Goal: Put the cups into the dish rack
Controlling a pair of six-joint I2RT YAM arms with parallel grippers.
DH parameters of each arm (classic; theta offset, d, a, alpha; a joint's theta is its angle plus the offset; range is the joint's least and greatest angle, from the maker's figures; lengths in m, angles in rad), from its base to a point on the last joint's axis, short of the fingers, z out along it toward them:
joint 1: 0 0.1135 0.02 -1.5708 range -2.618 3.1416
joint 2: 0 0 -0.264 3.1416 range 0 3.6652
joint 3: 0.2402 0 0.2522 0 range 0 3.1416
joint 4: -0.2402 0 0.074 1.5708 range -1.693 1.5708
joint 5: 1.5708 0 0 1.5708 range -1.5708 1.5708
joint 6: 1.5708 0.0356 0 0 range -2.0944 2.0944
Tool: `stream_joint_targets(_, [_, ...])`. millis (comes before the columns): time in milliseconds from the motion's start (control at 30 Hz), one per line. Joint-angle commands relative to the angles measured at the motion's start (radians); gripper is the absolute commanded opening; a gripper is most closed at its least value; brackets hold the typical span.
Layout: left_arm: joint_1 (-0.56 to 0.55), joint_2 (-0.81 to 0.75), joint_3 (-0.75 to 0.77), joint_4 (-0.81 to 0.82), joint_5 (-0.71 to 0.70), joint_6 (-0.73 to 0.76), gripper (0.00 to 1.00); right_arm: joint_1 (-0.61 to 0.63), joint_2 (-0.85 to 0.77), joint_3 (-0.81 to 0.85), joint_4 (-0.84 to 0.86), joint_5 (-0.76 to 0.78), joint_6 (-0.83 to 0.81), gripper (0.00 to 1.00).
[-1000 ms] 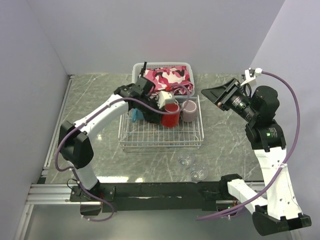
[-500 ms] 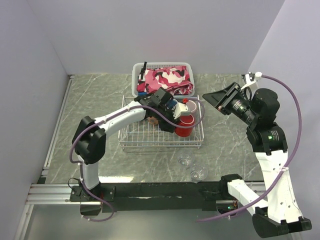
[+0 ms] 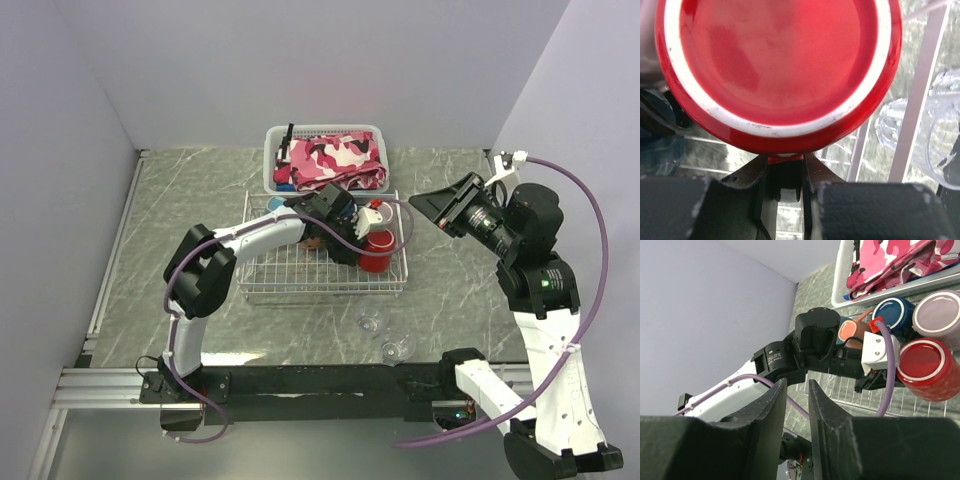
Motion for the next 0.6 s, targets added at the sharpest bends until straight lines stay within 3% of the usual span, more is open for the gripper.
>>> stream_joint_targets(0, [-0.008,-0.031,-0.001,0.138,0.042,-0.043,0.01,-0.009,-0.021,0.032,0.005,0.012,-0.008,0.32])
stream_joint_targets(400, [-0.025,-0.032,-0.093,0.175,0.024,-0.071,0.05,-0.021,0.003,0.071,0.0,0.004,-0.005,0.32])
stream_joint_targets(500, [-0.028,-0.031,-0.096,0.158,0.025,-0.058,0.25,-0.023,0.009,0.069,0.009,-0.004,0.0,0.32])
stream_joint_targets(533, [-0.027,-0.032,-0.098,0.154,0.022,-0.052,0.36,-0.023,0.008,0.066,0.014,-0.005,0.001,0.32])
stream_joint_targets(567, [-0.027,-0.034,-0.095,0.147,0.021,-0.049,0.4,-0.026,0.008,0.066,0.015,-0.007,0.003,0.32])
